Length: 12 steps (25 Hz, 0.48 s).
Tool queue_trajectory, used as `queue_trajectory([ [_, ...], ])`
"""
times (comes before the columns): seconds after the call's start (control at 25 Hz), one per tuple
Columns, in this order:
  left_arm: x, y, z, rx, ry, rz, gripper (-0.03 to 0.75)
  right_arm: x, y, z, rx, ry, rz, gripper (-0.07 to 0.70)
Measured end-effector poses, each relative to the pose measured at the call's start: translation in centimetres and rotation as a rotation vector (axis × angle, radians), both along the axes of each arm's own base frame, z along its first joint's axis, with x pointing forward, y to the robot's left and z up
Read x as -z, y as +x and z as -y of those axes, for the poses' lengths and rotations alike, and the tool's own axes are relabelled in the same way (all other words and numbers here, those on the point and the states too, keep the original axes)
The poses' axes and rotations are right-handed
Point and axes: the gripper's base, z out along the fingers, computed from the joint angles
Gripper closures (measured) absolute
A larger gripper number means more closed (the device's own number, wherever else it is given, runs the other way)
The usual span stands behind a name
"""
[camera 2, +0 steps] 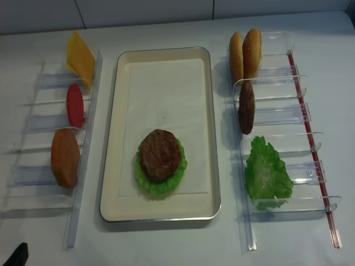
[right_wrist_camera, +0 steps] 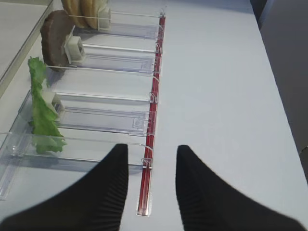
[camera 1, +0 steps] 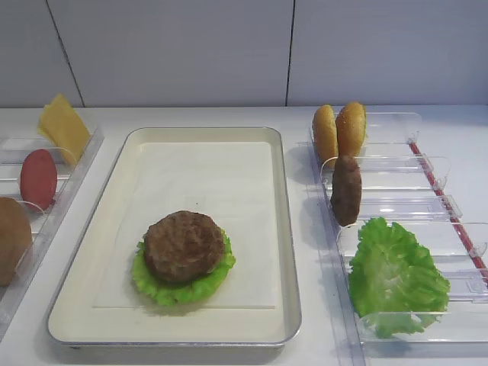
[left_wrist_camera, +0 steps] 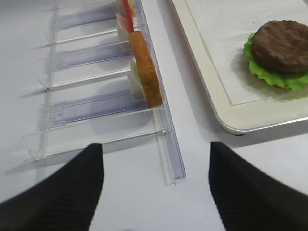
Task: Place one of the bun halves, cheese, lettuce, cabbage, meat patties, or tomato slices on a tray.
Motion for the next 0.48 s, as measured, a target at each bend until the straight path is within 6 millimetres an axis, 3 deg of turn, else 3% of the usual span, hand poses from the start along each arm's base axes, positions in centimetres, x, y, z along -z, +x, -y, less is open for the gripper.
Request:
queue_trajectory([
  [0.48, 0.0, 0.0, 0.0, 0.0, 0.0, 0.0, 0.26, 0.0, 0.0, 0.0, 0.0, 0.0, 0.0, 0.362],
])
